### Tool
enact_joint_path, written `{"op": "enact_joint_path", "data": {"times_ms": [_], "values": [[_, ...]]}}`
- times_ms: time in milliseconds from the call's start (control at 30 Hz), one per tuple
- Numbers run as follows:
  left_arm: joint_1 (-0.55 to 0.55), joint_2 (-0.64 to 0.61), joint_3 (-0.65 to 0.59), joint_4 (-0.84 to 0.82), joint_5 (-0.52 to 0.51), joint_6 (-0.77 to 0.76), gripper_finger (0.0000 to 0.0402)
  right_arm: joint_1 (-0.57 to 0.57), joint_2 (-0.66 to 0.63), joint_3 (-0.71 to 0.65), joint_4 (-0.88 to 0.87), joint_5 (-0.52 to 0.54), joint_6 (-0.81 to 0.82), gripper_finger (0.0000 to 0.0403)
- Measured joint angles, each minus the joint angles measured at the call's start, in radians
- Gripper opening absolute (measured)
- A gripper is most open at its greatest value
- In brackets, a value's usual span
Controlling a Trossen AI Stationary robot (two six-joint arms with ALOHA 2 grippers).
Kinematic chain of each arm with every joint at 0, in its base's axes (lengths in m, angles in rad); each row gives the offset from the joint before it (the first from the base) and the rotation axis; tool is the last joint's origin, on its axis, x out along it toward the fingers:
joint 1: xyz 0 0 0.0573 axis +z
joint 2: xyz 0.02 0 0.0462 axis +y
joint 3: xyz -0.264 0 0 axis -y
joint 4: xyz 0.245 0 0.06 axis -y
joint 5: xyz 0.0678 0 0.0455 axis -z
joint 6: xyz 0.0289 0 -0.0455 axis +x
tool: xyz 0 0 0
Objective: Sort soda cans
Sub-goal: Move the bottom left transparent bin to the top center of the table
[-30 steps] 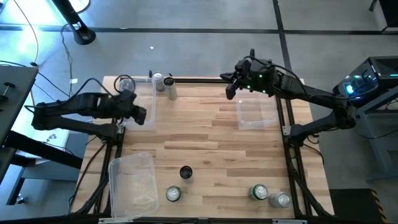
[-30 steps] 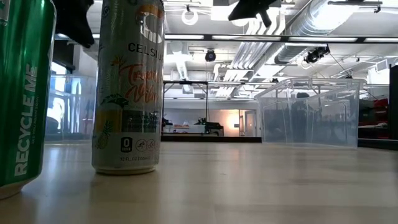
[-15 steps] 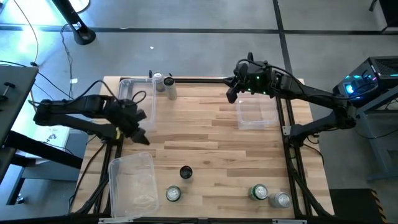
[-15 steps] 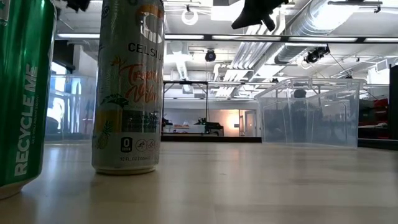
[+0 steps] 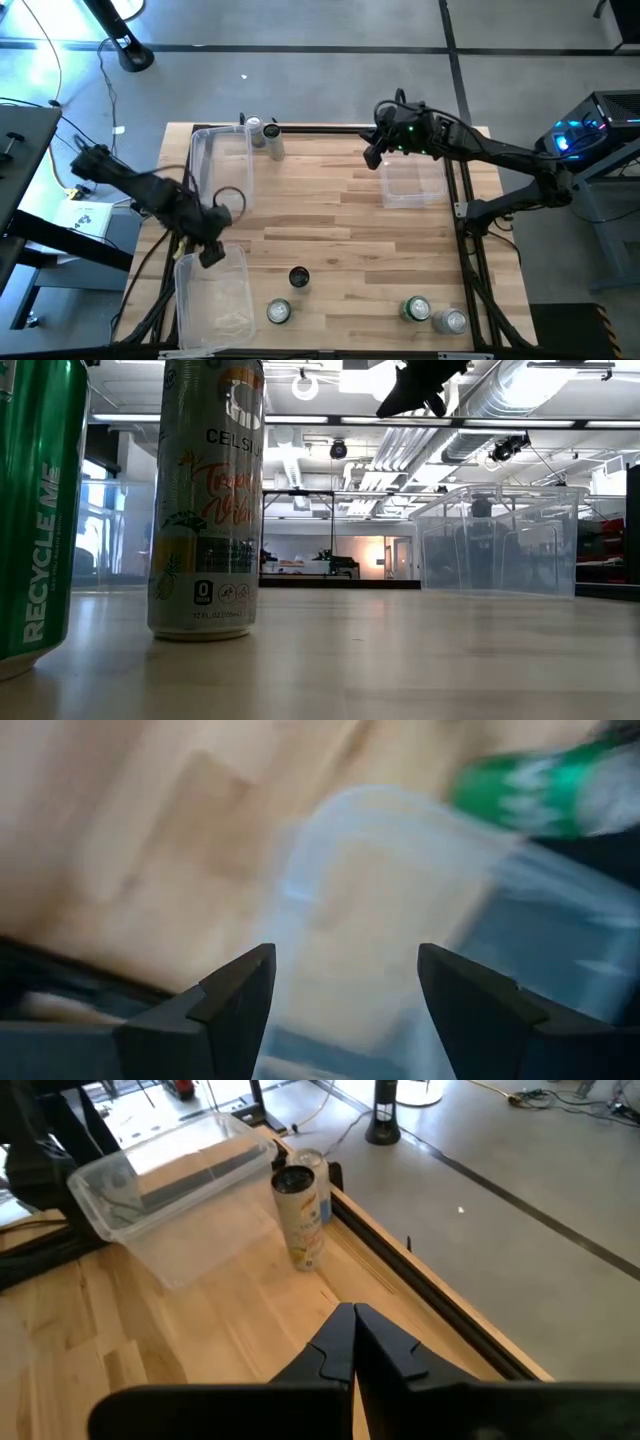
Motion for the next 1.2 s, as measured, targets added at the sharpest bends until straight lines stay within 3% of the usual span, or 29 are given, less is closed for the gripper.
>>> {"op": "enact_joint_path", "data": {"times_ms": [133, 667, 800, 933, 967, 1200], "values": [[-0.049, 0.062, 0.0, -0.088, -0.092, 0.005, 0.0241, 0.0, 0.0, -0.001, 0.001, 0.016, 0.002, 0.0], [-0.069, 0.197, -0.047, 0.017, -0.074, 0.049, 0.0238, 0.0, 0.0, -0.001, 0.0, 0.02, -0.005, 0.0], [-0.069, 0.214, -0.041, 0.018, -0.068, 0.052, 0.0181, 0.0, 0.0, -0.001, 0.0, 0.041, -0.005, 0.0], [-0.069, 0.193, 0.014, -0.011, -0.052, 0.081, 0.0043, 0.0, 0.0, -0.001, 0.0, 0.062, -0.005, 0.0], [-0.069, 0.182, 0.036, -0.036, -0.048, 0.063, 0.0027, 0.0, 0.0, -0.001, 0.0, 0.066, -0.005, 0.0], [-0.069, 0.088, 0.192, -0.204, -0.075, 0.104, 0.0024, -0.006, 0.0, -0.001, 0.0, 0.068, -0.006, 0.0]]}}
